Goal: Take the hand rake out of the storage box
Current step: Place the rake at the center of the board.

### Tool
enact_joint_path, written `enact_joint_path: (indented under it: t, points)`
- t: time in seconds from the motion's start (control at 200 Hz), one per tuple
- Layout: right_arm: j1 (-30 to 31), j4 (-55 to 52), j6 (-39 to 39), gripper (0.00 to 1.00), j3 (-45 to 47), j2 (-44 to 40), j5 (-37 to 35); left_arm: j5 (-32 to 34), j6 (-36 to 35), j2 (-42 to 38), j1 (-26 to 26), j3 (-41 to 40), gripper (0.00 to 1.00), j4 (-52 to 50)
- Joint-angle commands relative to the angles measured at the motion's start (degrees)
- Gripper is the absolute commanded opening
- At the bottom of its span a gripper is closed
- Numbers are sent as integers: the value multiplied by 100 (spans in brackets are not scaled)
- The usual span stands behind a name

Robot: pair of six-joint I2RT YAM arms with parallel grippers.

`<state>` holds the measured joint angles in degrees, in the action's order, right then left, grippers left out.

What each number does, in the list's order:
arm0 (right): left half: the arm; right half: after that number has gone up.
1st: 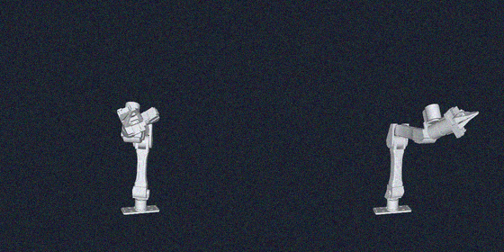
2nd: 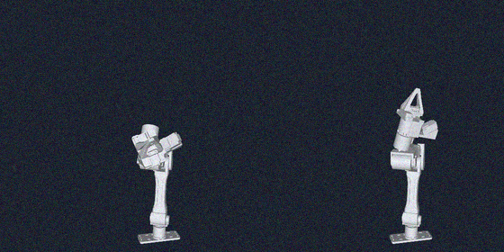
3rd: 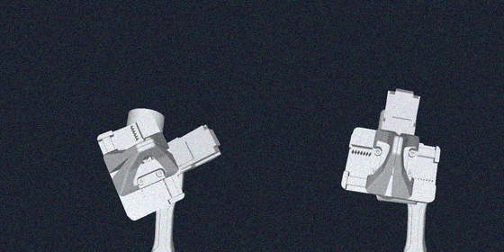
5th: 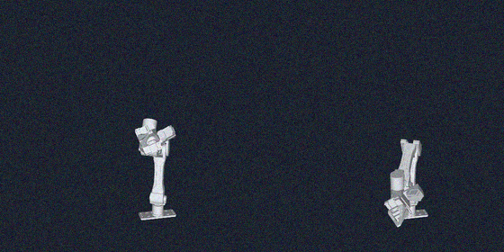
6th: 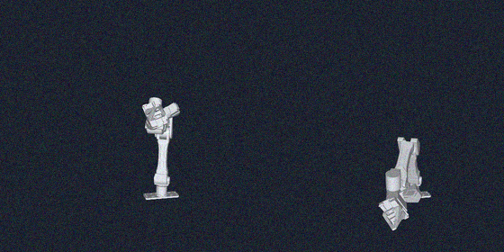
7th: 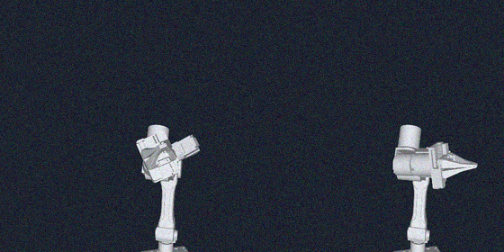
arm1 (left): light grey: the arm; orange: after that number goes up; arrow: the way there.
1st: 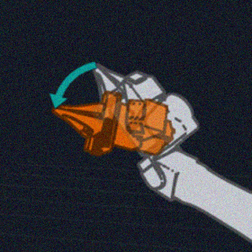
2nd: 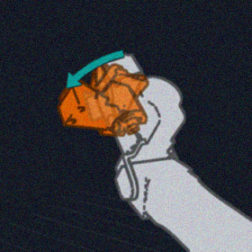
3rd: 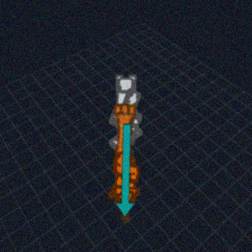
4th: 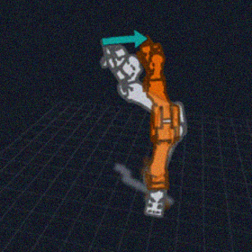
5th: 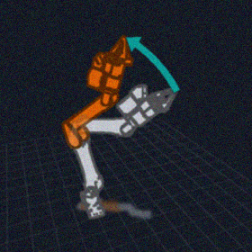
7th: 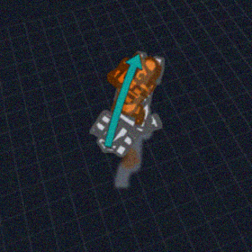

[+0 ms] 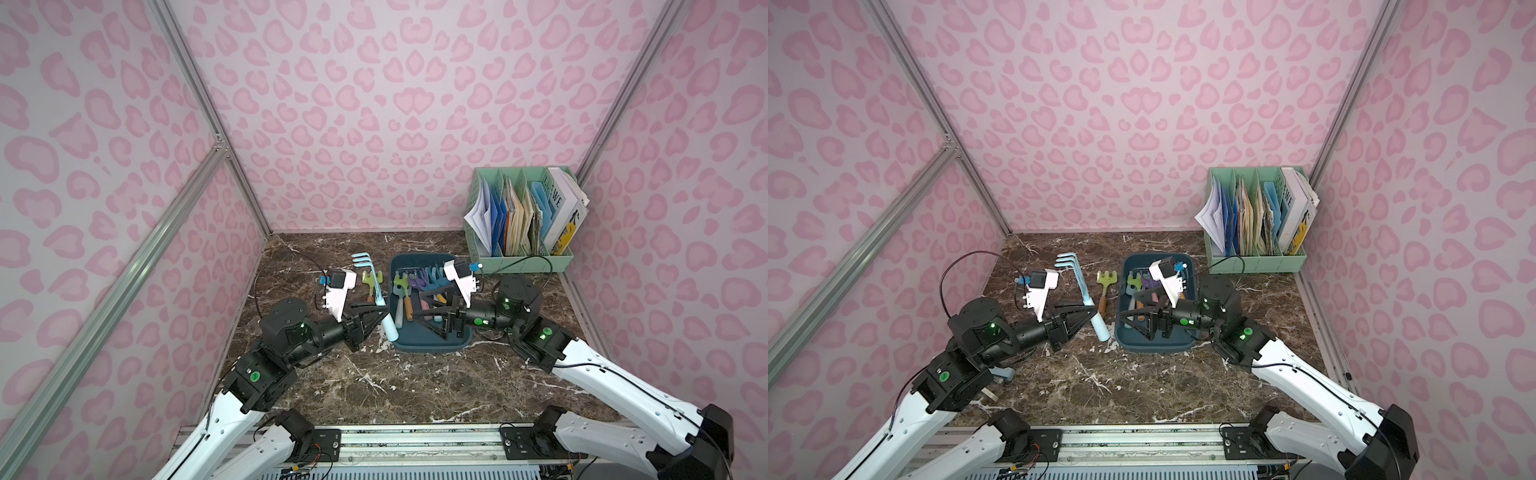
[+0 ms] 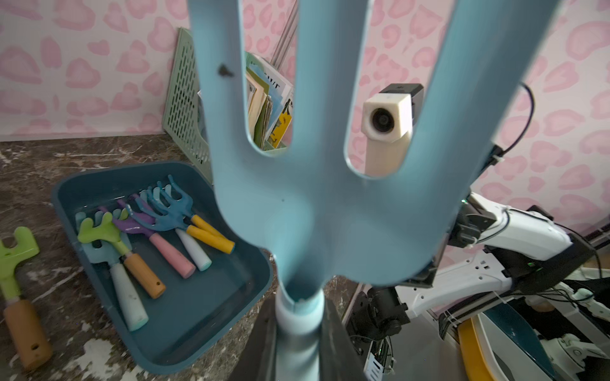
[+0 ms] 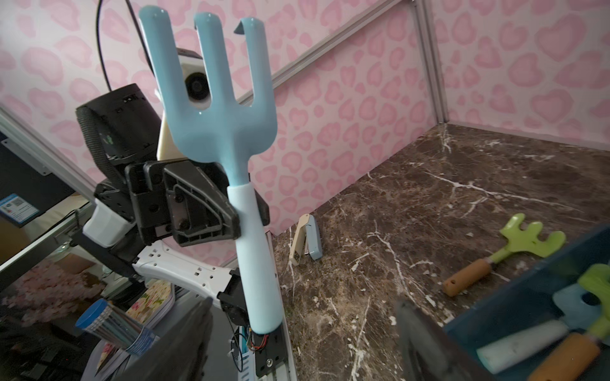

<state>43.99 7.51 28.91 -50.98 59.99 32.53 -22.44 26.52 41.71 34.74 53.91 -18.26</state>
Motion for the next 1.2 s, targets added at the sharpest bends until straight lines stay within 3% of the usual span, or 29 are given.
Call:
enact_joint_path:
  t: [0.0, 0.245, 0.46, 0.72, 1.055, 1.195]
  points:
    - [-124, -485, -178, 89, 33, -138, -671, 455, -486, 134, -2, 258, 6, -819]
    - [-253, -988, -329, 89, 140, -431, -1725, 1686, -730, 904, -11, 962, 4, -2056]
    - [-500, -1414, -411, 88, 166, -575, -2019, 2523, -963, 1779, -88, 1382, 4, -2633]
    - [-789, -1850, -522, 88, 254, -824, -2296, 2933, -1260, 2456, -386, 1556, 5, -2647]
    - [-1346, -2131, -507, 87, 544, -1171, -2167, 2684, -1283, 3475, -1035, 1907, 8, -2702]
    - [-1530, -2153, -509, 87, 645, -1276, -2076, 2974, -1158, 4001, -1143, 2086, 8, -2716]
